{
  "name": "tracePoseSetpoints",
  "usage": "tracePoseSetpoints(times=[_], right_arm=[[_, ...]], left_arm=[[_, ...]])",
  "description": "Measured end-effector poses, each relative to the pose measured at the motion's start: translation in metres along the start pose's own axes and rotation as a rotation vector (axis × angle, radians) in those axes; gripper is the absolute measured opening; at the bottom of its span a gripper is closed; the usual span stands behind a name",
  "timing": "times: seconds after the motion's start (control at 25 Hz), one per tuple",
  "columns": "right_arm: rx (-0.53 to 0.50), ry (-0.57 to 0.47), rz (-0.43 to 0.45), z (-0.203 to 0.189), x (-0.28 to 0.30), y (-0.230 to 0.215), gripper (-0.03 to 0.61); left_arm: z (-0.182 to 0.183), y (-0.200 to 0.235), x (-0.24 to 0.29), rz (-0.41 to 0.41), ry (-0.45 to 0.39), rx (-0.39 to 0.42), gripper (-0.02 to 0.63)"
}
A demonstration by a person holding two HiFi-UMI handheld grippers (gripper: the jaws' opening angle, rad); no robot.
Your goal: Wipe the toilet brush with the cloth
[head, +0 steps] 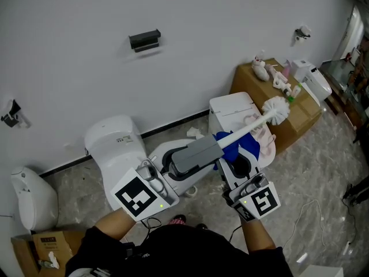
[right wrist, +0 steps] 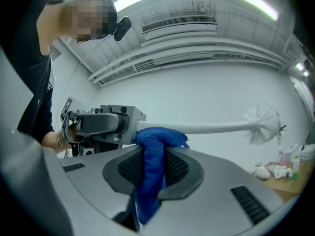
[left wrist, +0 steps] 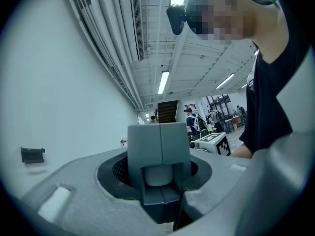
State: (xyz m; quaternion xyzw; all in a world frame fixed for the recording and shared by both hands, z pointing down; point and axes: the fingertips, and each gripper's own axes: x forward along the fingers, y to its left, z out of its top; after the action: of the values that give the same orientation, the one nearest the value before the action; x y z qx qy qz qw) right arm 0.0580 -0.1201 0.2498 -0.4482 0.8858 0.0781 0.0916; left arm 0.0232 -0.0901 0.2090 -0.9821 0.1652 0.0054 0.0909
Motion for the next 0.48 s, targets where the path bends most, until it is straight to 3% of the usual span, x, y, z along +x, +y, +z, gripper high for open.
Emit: tracePoseSetpoints(times=[0.48], right_arm=[[0.07, -0.007, -0.017, -0.0022, -0.0007, -0.0027, 0.078]], left_arm=[[-0.0053, -0.006, 0.0039, -0.014, 0.01, -0.013, 0.172]])
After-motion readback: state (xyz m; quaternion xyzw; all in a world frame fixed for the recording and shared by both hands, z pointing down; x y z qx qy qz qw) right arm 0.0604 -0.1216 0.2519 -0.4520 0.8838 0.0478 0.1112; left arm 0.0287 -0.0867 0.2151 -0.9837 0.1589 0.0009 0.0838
